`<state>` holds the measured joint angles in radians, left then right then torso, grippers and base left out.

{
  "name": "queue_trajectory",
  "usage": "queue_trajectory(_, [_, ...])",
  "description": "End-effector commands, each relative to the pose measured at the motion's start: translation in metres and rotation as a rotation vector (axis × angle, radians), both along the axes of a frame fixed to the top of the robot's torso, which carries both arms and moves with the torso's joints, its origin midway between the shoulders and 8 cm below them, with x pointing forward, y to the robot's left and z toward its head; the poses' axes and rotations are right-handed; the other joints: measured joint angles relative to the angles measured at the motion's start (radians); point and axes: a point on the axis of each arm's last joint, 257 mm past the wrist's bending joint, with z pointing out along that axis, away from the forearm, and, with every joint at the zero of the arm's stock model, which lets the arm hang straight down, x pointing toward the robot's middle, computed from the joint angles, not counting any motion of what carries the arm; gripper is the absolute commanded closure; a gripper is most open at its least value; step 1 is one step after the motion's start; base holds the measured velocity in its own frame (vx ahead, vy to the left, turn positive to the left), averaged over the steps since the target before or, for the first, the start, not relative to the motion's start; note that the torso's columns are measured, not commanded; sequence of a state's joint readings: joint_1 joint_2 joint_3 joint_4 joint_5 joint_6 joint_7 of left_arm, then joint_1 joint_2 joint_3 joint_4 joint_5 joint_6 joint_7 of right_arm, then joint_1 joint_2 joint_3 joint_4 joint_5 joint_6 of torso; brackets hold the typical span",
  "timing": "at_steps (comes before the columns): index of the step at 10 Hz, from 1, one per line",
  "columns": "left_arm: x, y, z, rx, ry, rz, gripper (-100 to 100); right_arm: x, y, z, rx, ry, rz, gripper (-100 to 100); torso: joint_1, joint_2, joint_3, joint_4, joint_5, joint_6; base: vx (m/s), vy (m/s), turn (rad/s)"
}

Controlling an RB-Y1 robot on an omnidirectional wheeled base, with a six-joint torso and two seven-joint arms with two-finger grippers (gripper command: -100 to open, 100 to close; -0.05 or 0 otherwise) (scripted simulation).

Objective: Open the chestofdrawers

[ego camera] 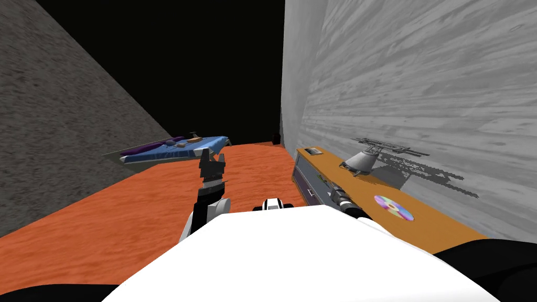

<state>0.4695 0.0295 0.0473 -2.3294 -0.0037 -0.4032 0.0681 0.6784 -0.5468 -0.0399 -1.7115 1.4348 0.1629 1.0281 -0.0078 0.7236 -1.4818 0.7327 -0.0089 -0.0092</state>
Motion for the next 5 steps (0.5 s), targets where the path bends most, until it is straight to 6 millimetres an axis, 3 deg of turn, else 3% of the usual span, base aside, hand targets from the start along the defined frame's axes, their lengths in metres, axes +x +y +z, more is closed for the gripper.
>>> queue_trajectory(1, [0.000, 0.000, 0.000, 0.000, 0.000, 0.000, 0, -0.008, -0.010, -0.010, -0.116, 0.067, 0.044, -100, 0.001, 0.003, 0.000, 0.001, 0.003, 0.004, 0.032, 0.006, 0.217])
queue_trajectory(5, [0.000, 0.000, 0.000, 0.000, 0.000, 0.000, 0, -0.014, -0.022, -0.012, -0.207, 0.109, 0.074, -100, 0.009, 0.017, 0.007, 0.006, 0.009, 0.009, 0.025, 0.000, 0.114])
